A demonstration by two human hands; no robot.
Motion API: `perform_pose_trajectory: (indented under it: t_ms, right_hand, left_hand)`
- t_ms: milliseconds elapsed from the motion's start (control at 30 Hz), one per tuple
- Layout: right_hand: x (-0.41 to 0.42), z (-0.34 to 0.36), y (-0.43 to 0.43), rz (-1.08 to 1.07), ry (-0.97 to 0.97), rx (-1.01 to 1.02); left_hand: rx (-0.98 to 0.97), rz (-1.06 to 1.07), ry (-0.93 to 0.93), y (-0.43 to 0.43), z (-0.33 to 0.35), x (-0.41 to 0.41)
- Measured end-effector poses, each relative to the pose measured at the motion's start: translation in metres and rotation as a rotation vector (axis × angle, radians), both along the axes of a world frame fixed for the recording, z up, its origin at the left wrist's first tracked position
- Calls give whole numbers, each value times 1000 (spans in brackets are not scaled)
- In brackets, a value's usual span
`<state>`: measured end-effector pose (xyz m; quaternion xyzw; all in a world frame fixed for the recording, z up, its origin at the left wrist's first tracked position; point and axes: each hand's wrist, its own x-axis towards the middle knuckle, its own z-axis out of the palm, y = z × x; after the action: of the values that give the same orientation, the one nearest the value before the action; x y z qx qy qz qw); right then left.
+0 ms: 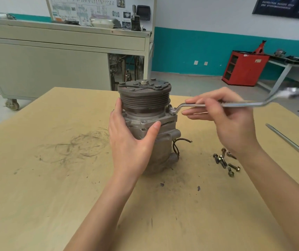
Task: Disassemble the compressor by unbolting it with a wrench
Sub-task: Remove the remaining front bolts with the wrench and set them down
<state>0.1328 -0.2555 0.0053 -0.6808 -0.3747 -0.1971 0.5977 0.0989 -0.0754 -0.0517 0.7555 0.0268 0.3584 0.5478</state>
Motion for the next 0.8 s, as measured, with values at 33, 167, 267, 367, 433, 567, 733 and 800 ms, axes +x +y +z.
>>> perform_pose_trajectory:
  t_ms: [33,167,267,367,433,567,733,800]
  right_hand:
    - [9,2,-2,65,138,86]
    - [58,6,-8,256,525,129]
    - [88,3,-2,421,719,69]
    - [104,-2,8,575,835,115]
    - [109,-6,15,656,850,176]
    - [105,-11,21,665,862,331]
    - [82,16,9,463,698,514]
    - [65,28,3,262,523,463]
  left_hand:
    - [0,-1,0,0,0,0]
    - [-7,-7,-2,-1,0,0]
    - [-8,-13,0,0,0,0]
    - [-10,-16,-1,0,0,-1]
    - [-12,-15,-1,0,1,-1]
    - [-10,-17,6,0,0,-1]
    - [-12,-16,8,0,1,-2]
    - [-14,-18,6,0,0,-1]
